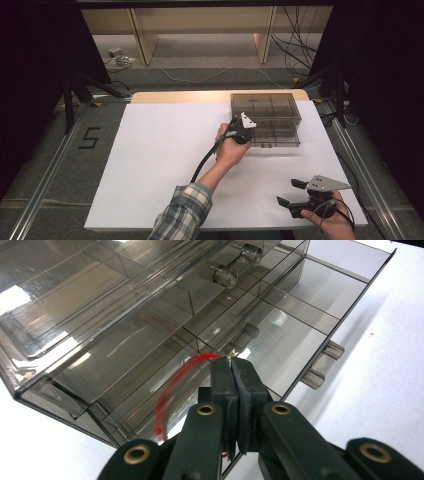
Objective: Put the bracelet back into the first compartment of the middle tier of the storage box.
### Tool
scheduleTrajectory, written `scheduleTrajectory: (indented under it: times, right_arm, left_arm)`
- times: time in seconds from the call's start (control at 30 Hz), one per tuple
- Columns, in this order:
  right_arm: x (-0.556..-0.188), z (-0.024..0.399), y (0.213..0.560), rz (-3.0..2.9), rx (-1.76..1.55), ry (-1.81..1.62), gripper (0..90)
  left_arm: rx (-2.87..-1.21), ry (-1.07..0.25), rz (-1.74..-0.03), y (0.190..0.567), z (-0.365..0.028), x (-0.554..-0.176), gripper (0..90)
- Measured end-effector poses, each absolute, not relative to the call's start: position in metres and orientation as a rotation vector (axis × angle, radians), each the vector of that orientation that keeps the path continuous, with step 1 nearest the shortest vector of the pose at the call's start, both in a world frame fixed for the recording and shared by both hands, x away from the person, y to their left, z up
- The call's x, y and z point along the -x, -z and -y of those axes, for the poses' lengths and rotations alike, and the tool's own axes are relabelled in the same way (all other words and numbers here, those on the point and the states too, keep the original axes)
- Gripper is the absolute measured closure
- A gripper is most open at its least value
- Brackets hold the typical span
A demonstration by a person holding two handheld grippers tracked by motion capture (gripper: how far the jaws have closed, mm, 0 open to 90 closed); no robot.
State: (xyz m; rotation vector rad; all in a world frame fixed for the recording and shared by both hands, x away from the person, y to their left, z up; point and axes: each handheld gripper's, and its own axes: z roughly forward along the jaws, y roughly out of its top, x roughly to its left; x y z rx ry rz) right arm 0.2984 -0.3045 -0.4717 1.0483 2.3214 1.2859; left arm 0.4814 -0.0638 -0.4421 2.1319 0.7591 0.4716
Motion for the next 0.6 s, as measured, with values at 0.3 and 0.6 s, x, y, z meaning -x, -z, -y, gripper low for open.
scheduleTrajectory:
  times: [0.3,0.6]
  right_arm:
    - [-0.2987,0.3048,0.4717,-2.323,-1.045,-1.286,17.4]
    - [-0.2983,0.3046,0.4716,-2.323,-1.05,-1.286,17.4]
  left_arm:
    - [-2.122,-0.479,-0.773,0.4417,0.063,-0.4813,84.8]
    - [-2.094,-0.484,-0.785,0.4342,0.054,-0.477,78.3]
